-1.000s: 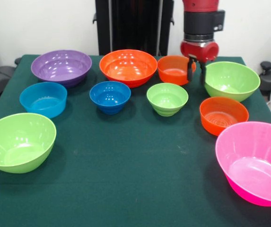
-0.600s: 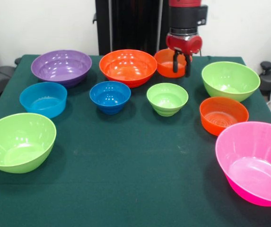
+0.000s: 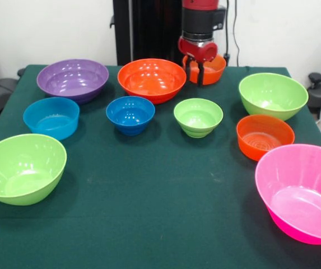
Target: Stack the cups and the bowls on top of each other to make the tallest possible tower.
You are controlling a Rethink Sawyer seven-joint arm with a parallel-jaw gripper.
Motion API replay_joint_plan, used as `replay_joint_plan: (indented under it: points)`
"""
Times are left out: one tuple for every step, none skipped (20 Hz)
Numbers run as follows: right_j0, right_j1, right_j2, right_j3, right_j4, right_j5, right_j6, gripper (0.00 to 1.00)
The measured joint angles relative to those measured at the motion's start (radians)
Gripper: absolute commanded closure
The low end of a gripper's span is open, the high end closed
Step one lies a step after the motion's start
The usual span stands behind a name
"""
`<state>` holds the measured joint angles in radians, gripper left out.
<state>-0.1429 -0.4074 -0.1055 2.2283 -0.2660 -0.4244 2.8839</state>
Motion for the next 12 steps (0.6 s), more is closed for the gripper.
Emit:
replay_joint_plan:
  points:
    - [-0.002,0.0,-0.002,0.001,-0.002,0.0,0.0,0.0]
    - [-0.008,-0.002,-0.008,0.005,-0.006,0.0,0.0,0.0]
    - [-0.008,-0.004,-0.009,0.006,-0.007,0.0,0.0,0.0]
    - [-0.009,-0.005,-0.011,0.007,-0.007,0.0,0.0,0.0]
    - [-0.009,-0.007,-0.012,0.008,-0.007,0.0,0.0,0.0]
    - [-0.008,-0.014,-0.014,0.012,-0.007,0.0,0.0,0.0]
    - [-0.009,-0.018,-0.015,0.013,-0.007,0.0,0.0,0.0]
    - [-0.008,-0.021,-0.015,0.014,-0.007,0.0,0.0,0.0]
    - [-0.009,-0.024,-0.015,0.015,-0.007,0.0,0.0,0.0]
    - [-0.009,-0.031,-0.016,0.016,-0.007,0.0,0.0,0.0]
    - [-0.009,-0.038,-0.016,0.017,-0.007,0.0,0.0,0.0]
    - [-0.009,-0.045,-0.016,0.018,-0.007,0.0,0.0,0.0]
